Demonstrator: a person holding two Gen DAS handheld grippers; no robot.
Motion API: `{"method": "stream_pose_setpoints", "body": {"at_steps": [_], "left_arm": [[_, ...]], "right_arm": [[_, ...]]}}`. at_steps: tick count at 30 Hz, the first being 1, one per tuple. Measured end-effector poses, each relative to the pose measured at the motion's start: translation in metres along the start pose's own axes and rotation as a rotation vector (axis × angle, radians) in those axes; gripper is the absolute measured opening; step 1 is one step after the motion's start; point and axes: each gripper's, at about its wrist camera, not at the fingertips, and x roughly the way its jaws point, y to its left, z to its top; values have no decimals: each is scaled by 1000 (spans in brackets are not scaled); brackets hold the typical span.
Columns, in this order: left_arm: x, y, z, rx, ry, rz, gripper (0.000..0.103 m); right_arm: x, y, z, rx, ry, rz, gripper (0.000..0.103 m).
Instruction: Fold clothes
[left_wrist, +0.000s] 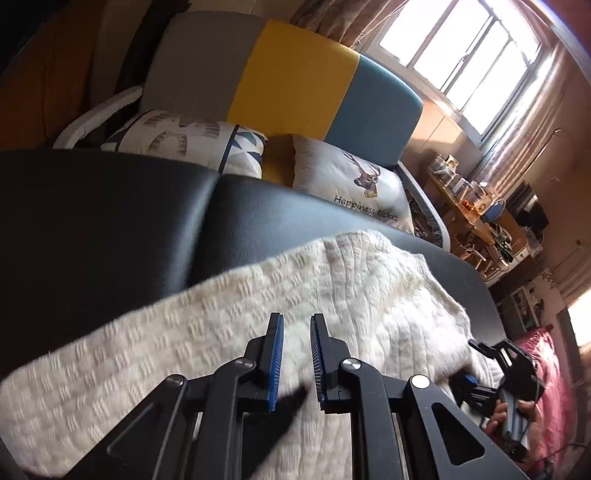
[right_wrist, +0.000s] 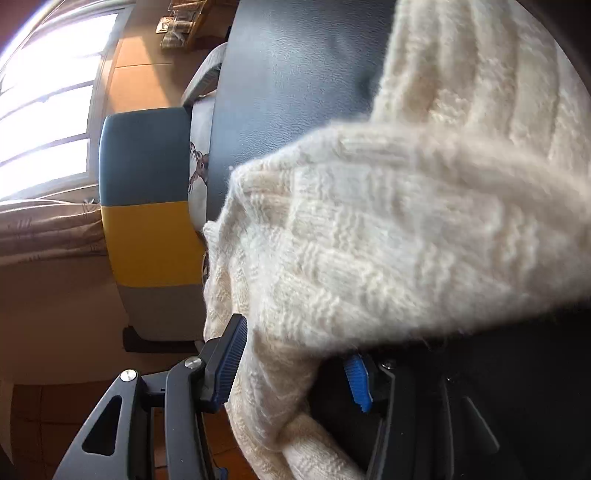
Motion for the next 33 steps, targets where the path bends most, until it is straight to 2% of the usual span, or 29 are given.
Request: {"method": "stream_pose_setpoints", "body": {"at_steps": [1, 3, 5, 7, 10, 11, 14, 17, 18, 19, 20, 22, 24, 26, 30, 33], "left_arm": [[11, -3, 12, 24, -5, 14, 16], [34, -11, 34, 78, -14, 40, 16], [62, -25, 52, 178, 1, 61, 17], [91, -37, 68, 278, 30, 83, 18], [133, -44, 80, 333, 104, 78, 18], [144, -45, 81, 337, 134, 66, 19], [176, -50, 80, 367, 230, 57, 33], [193, -57, 73, 426, 254, 69, 36], [191, -58, 71, 439, 239, 74, 34], [189, -59, 68, 451, 223, 79, 26], [187, -59, 67, 455, 209, 85, 10], [176, -50, 67, 421, 168, 130, 8], [168, -39, 69, 392, 131, 182, 8], [171, -31, 68, 394, 125, 214, 8], [175, -26, 70, 415, 135, 247, 9], [170, -25, 74, 391, 155, 239, 11]], "right_arm": [[5, 12, 2, -84, 1, -38, 50], [14, 37, 5, -256, -1, -116, 42], [18, 62, 2, -464, -24, -195, 29], [24, 80, 0, -615, -18, -259, 27], [33, 86, -11, -771, -11, -354, 27], [33, 87, -14, -810, -7, -379, 27], [33, 89, -26, -954, -11, -454, 27], [32, 88, -44, -1104, -34, -529, 27], [33, 93, -48, -1155, -54, -558, 27], [34, 98, -52, -1206, -77, -589, 27], [33, 103, -54, -1258, -111, -623, 27], [35, 116, -58, -1349, -190, -697, 27], [40, 122, -55, -1392, -243, -759, 27], [49, 120, -42, -1371, -224, -786, 27], [66, 110, -25, -1292, -124, -756, 27], [65, 109, -23, -1229, -66, -676, 29]]}}
